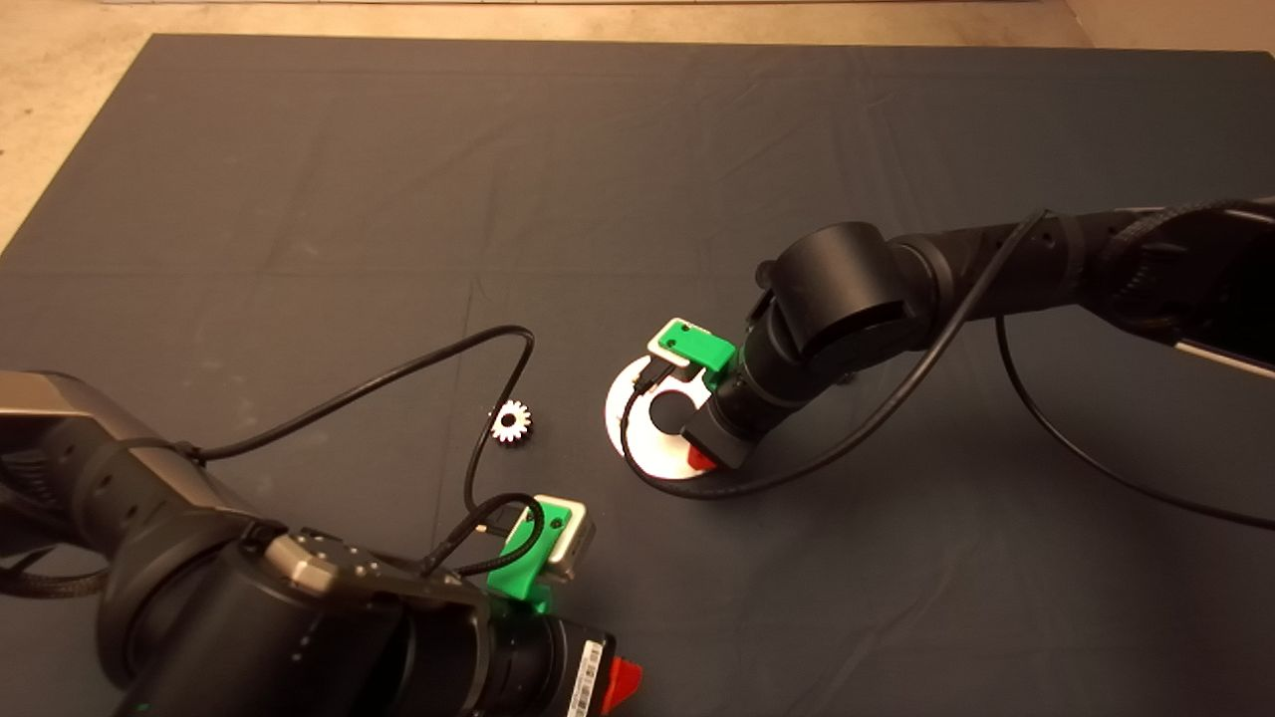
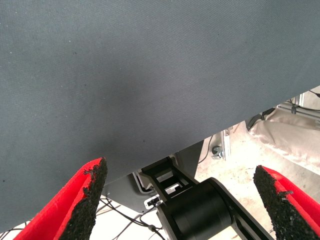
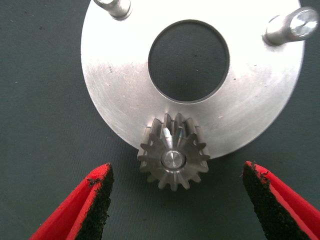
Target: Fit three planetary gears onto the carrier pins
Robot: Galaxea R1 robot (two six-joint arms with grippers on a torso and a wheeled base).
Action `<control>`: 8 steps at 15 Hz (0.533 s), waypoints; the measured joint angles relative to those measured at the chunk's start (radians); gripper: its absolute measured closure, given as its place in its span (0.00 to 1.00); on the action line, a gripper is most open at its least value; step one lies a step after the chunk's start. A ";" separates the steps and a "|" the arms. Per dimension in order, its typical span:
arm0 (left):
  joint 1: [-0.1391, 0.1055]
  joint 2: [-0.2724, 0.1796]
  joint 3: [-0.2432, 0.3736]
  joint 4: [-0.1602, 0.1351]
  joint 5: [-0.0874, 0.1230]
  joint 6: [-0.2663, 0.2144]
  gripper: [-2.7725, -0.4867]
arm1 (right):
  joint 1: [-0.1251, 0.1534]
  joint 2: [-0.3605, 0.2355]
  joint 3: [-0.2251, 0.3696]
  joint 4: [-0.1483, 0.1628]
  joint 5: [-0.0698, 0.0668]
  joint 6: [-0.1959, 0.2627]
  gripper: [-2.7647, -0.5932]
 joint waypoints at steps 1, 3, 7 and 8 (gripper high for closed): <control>0.000 0.000 0.000 0.000 0.000 0.000 0.30 | 0.010 -0.004 0.010 0.003 0.000 0.006 0.40; 0.000 0.000 0.000 0.000 0.000 0.000 0.30 | 0.039 -0.033 0.045 0.021 0.002 0.016 0.40; 0.000 -0.006 0.000 0.000 0.000 0.000 0.30 | 0.071 -0.180 0.074 0.051 0.002 0.026 0.40; 0.000 -0.006 0.000 0.000 0.000 0.000 0.30 | 0.072 -0.228 0.075 0.053 0.001 0.026 0.40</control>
